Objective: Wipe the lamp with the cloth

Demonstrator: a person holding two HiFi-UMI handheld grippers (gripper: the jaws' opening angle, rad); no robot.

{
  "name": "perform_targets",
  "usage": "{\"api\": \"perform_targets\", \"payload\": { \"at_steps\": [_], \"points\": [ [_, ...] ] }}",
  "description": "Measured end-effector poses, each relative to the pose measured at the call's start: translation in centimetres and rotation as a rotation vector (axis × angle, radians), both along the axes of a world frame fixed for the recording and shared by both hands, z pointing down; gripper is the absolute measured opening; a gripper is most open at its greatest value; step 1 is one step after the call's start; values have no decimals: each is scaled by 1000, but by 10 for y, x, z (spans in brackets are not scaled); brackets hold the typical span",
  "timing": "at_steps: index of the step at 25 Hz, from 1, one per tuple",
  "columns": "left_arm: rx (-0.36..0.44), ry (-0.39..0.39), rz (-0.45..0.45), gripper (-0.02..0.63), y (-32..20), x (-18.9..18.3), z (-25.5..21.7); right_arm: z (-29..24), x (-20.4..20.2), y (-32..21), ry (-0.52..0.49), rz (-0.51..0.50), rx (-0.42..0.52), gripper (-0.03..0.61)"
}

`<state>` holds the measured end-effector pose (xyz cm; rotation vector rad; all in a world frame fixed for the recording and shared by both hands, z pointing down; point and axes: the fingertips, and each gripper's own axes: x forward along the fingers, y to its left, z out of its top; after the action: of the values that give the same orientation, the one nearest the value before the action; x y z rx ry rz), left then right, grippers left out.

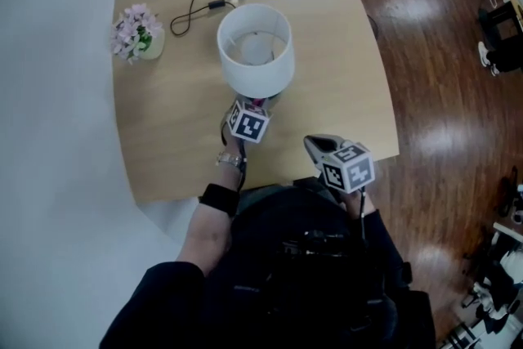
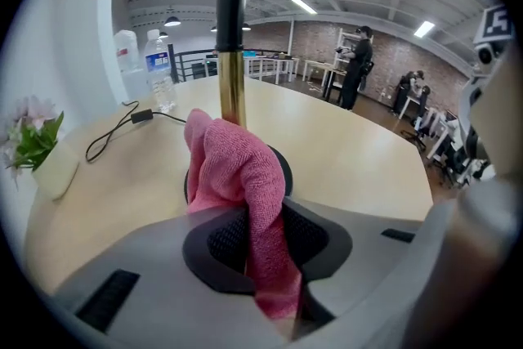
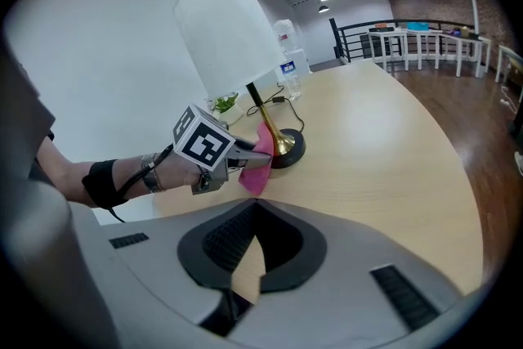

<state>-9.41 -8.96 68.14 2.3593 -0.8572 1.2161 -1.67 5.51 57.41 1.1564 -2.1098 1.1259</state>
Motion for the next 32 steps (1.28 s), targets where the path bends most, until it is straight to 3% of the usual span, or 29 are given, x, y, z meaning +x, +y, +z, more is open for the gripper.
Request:
{"api": "perform_targets", "payload": {
  "at_steps": [9, 19, 27, 32],
  "points": [
    [34, 27, -196, 91, 0, 46, 0, 6, 55, 12, 5, -82, -9, 5],
    [69, 61, -308, 92, -32, 90, 6, 10, 97, 18, 23, -84, -2, 5],
    [43, 146, -286, 92, 11, 99, -6, 6, 100, 19, 0, -35, 25, 5],
    [26, 175, -225, 91, 69, 57, -51, 1, 80, 17, -29, -17, 40, 5]
  ]
}}
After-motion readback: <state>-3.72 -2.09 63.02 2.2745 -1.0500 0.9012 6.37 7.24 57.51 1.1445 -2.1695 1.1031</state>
